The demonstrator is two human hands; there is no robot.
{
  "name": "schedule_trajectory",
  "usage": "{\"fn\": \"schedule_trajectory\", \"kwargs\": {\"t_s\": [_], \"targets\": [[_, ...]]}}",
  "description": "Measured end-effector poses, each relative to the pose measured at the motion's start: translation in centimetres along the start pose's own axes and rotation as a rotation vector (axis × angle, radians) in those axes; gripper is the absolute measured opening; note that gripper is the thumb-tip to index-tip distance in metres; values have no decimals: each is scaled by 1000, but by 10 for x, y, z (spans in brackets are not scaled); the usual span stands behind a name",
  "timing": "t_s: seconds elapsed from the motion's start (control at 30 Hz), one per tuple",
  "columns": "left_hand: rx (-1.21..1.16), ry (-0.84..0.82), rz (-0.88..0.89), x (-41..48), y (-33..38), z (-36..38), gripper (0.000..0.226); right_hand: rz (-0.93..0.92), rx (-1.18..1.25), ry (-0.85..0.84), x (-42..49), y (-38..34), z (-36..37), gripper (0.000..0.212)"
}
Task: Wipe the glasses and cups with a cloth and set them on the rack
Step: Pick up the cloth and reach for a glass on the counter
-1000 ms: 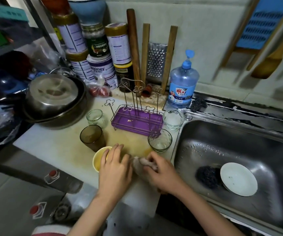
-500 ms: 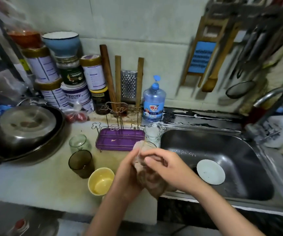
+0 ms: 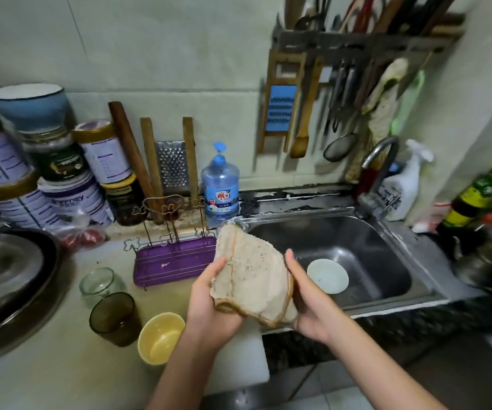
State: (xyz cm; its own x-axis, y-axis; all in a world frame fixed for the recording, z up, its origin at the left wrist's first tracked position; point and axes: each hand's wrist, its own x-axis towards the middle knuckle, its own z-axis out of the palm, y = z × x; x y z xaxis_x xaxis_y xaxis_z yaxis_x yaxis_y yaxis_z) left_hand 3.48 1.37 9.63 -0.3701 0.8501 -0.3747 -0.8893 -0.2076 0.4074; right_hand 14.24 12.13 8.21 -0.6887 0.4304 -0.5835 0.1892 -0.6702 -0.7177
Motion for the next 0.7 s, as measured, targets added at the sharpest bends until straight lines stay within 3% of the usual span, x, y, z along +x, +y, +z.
{"fn": "schedule_trajectory", "kwargs": {"t_s": [0.1, 0.23, 0.4, 0.53, 0.63, 0.7], "targets": [[36, 7, 5, -3, 1, -2, 40, 10, -34, 16, 4, 9, -1, 51], [124, 90, 20, 1, 6, -12, 36, -307, -170, 224, 18, 17, -13, 22], [198, 135, 39, 8, 4, -17, 34, -517, -1060, 425, 37, 7, -29, 52], [333, 191, 87, 19, 0, -14, 31, -617, -1575, 577, 38, -8, -30, 43], [421, 207, 120, 29, -6, -7, 30, -704, -1768, 596, 36, -28, -34, 42], [466, 219, 132, 40, -12, 1, 32, -823, -1728, 531, 44, -43, -43, 39]]}}
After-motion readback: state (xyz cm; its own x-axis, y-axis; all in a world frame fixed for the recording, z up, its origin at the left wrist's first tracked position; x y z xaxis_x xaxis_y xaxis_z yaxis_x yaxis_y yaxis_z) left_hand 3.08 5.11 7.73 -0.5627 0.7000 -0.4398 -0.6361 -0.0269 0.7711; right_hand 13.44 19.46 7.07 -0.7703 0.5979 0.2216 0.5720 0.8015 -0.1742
